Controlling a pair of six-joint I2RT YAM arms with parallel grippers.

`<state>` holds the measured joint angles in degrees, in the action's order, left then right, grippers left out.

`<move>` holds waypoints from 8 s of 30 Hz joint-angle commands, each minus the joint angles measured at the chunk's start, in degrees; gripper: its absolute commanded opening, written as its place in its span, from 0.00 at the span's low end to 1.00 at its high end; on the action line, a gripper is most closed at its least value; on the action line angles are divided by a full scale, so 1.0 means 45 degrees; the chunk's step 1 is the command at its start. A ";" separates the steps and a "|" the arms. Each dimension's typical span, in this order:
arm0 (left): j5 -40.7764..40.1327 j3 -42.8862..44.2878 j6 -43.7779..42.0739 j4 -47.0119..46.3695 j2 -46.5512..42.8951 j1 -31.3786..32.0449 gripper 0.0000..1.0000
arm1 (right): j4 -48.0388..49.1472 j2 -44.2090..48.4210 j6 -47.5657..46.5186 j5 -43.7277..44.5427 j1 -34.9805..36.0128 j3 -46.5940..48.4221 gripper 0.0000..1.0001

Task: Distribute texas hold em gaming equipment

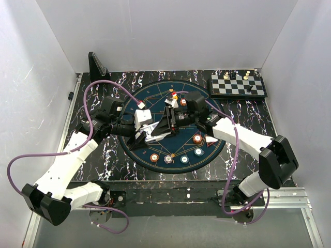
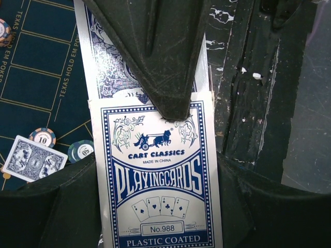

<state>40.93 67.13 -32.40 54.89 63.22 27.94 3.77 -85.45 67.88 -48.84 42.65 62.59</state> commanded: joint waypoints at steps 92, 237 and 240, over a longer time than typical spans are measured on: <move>0.0983 0.0589 0.0736 -0.0773 -0.0533 0.0118 0.00 | -0.3708 0.2817 -0.2525 0.1185 -0.1393 -0.0569 0.23; 0.1003 0.0160 0.2455 -0.1906 -0.1217 0.0099 0.00 | -0.2931 0.4087 -0.0693 0.0269 -0.4126 0.0955 0.01; 0.1022 0.0159 0.2474 -0.1886 -0.1217 0.0099 0.00 | -0.2206 0.3931 -0.0182 -0.0045 -0.4360 0.1071 0.01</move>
<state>44.01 67.96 -21.78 47.92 59.51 28.27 -14.72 -67.16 62.46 -45.06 24.53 66.83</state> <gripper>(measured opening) 0.646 0.023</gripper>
